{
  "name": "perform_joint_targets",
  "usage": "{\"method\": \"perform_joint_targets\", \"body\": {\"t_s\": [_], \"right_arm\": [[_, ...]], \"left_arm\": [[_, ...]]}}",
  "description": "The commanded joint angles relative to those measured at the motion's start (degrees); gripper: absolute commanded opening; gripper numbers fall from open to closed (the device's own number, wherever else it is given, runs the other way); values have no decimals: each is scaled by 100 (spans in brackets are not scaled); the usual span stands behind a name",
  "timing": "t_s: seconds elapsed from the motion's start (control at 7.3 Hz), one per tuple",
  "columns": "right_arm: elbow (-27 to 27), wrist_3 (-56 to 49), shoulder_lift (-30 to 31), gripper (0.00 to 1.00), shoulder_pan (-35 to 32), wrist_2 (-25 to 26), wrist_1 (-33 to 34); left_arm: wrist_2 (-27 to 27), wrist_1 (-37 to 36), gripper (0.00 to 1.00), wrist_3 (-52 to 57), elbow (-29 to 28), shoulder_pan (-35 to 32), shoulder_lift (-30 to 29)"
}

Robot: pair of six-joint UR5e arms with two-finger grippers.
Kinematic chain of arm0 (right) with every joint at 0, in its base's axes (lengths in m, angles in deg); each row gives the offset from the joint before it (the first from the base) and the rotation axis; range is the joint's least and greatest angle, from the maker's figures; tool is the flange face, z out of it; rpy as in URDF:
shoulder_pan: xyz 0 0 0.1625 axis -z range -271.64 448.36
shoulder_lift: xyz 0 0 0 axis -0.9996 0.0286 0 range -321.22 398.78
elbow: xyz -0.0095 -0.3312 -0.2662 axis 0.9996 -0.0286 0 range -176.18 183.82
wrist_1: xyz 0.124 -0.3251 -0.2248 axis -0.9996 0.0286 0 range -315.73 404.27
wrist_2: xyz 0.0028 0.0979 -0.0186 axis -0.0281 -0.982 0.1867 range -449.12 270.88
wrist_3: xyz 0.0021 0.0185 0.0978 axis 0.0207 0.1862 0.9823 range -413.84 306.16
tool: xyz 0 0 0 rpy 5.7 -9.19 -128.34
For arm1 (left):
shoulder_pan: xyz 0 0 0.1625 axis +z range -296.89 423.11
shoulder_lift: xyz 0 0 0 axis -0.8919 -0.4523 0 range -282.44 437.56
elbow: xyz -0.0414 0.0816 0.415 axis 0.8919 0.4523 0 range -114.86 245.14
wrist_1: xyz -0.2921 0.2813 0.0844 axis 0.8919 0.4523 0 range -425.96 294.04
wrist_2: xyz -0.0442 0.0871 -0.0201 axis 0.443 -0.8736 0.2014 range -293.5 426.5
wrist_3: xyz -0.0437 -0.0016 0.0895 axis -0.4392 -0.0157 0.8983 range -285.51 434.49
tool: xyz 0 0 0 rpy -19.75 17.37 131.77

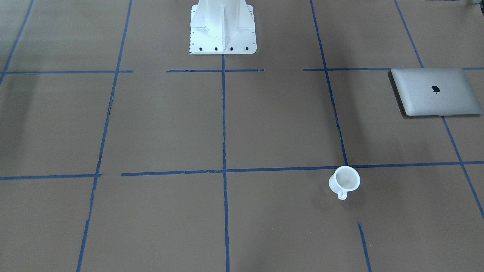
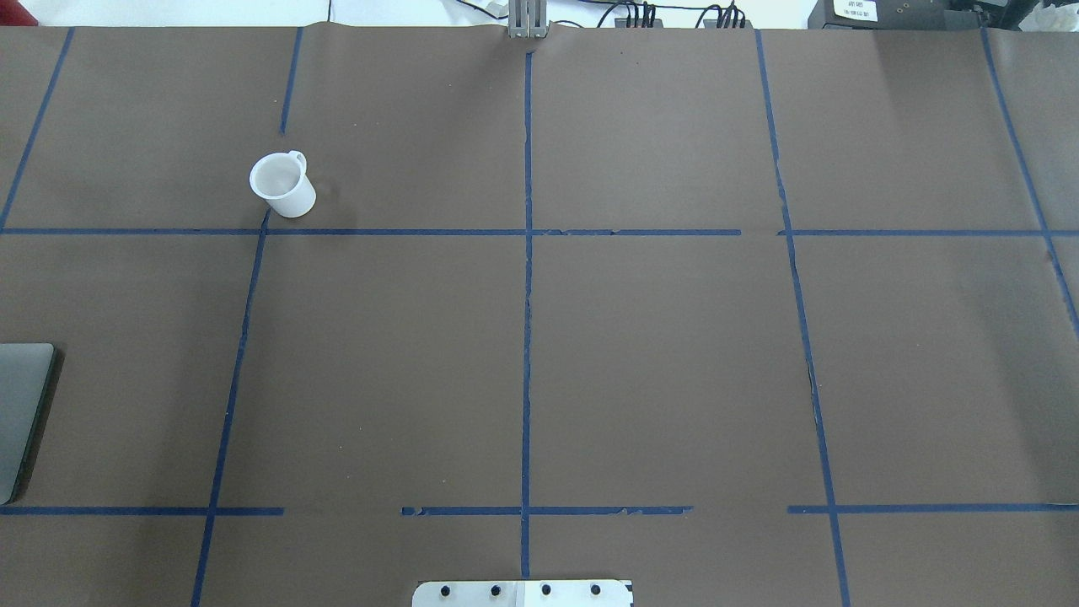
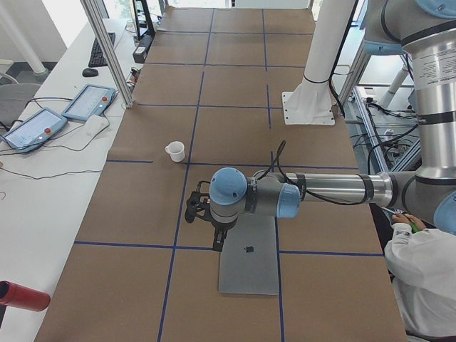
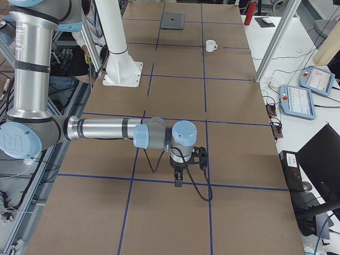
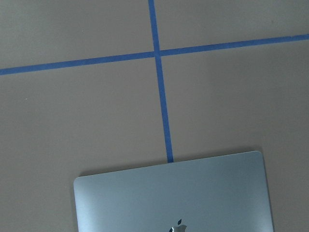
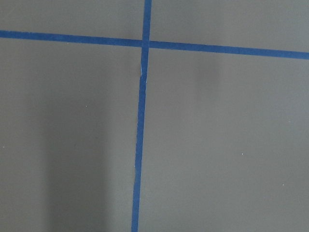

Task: Place cup on laptop

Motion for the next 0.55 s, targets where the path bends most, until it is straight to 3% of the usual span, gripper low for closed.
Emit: {"method": "perform_joint_targets", "body": {"t_s": [0.0, 0.41], "right_arm": [[0, 0, 0, 100, 0, -2, 0], [0, 0, 0, 100, 0, -2, 0]], "left_arm": [[61, 421, 100, -399, -66, 375, -756], [-70, 368, 100, -1145, -977, 1560, -2601]]}}
